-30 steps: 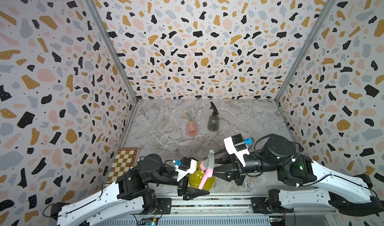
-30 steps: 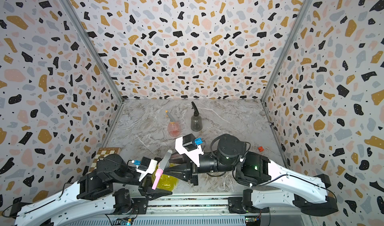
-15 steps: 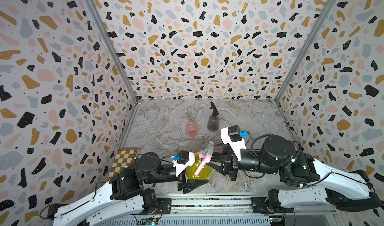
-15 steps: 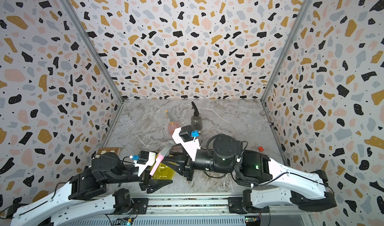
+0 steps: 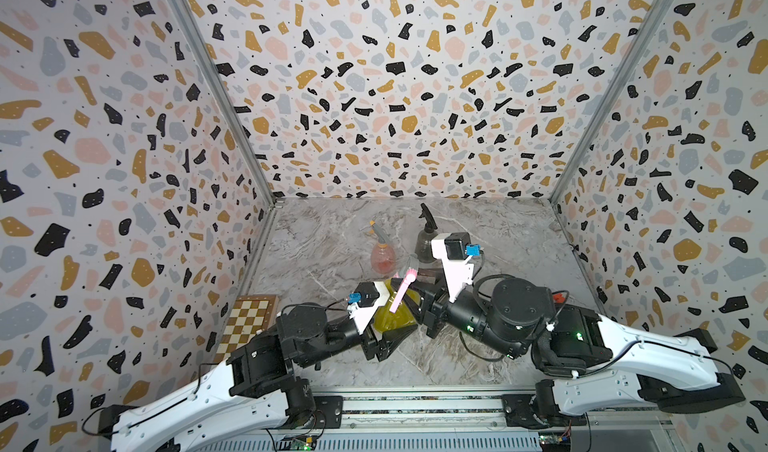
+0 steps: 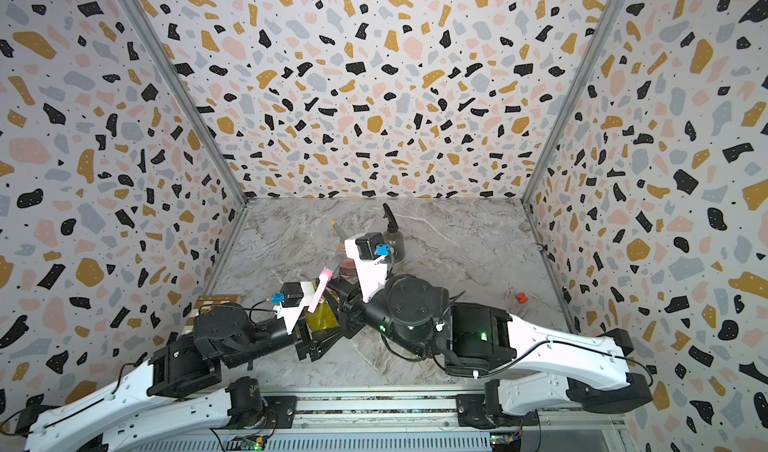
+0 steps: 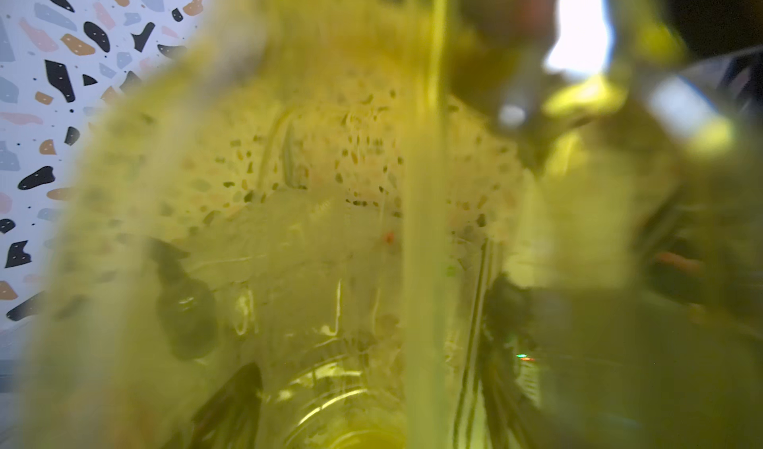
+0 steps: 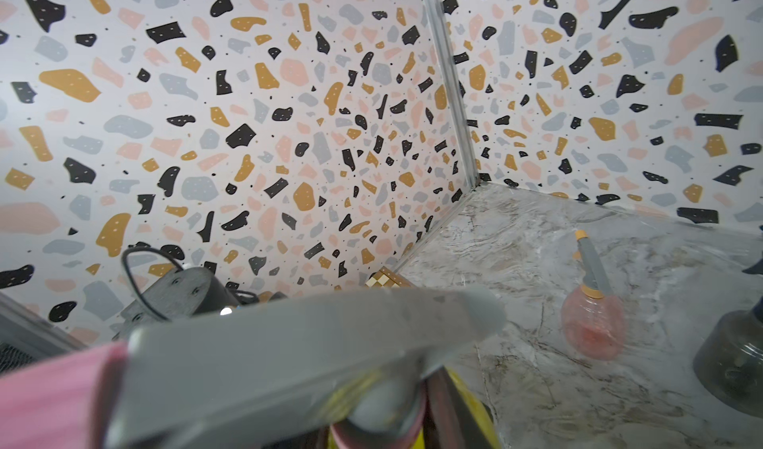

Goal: Attach spray nozzles to spray bottles
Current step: Screw the spray nozzle on the spray bottle.

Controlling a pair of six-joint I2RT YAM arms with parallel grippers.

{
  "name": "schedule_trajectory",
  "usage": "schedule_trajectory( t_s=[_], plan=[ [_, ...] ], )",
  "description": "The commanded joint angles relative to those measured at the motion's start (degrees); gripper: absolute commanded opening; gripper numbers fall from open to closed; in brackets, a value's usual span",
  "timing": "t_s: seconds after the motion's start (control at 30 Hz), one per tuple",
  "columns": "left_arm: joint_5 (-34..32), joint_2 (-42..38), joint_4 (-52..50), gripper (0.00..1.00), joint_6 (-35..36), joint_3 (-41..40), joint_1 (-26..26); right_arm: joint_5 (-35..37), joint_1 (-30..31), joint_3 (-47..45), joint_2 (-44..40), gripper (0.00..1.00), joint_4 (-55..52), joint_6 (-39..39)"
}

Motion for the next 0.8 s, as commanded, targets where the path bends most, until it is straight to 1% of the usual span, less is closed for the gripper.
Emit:
schedule_trajectory(
  t_s=[0.0,0.1,0.27,0.37,0.47,0.53,0.7,0.77],
  plan=[
    [-2.6,1.1,11.1,0.0,1.2,0.0,0.0,-3.2,2.0,-2.0,5.7,0.0,-8.2,2.7],
    [-2.6,0.6,10.9,0.0,0.4,-0.2,0.0,-3.0,2.0,-2.1,4.4,0.01,-7.6,1.0],
    [-3.0,-0.6,10.3,0.0,-0.4,-0.7,0.0,-2.7,2.0,-4.8,-0.5,0.17,-5.4,-2.4],
    [-3.7,-1.3,10.3,0.0,-0.8,-1.3,0.0,-4.2,2.0,-7.1,-3.9,0.26,-3.3,-5.1],
    [-4.8,-1.8,10.4,0.0,-0.9,-1.7,0.0,-6.2,2.0,-8.8,-6.7,0.38,-2.4,-7.1],
    [-5.1,-2.0,10.3,0.0,-0.9,-1.7,0.0,-7.2,2.0,-9.7,-8.2,0.49,-2.9,-8.1],
    [-4.5,-1.8,10.0,0.0,-0.3,-1.3,0.1,-8.7,2.1,-11.5,-11.6,0.62,-3.5,-10.1],
    [-4.2,-2.1,9.1,0.0,0.2,-1.1,0.1,-10.0,2.1,-11.9,-13.0,0.65,-4.3,-11.2]
  ],
)
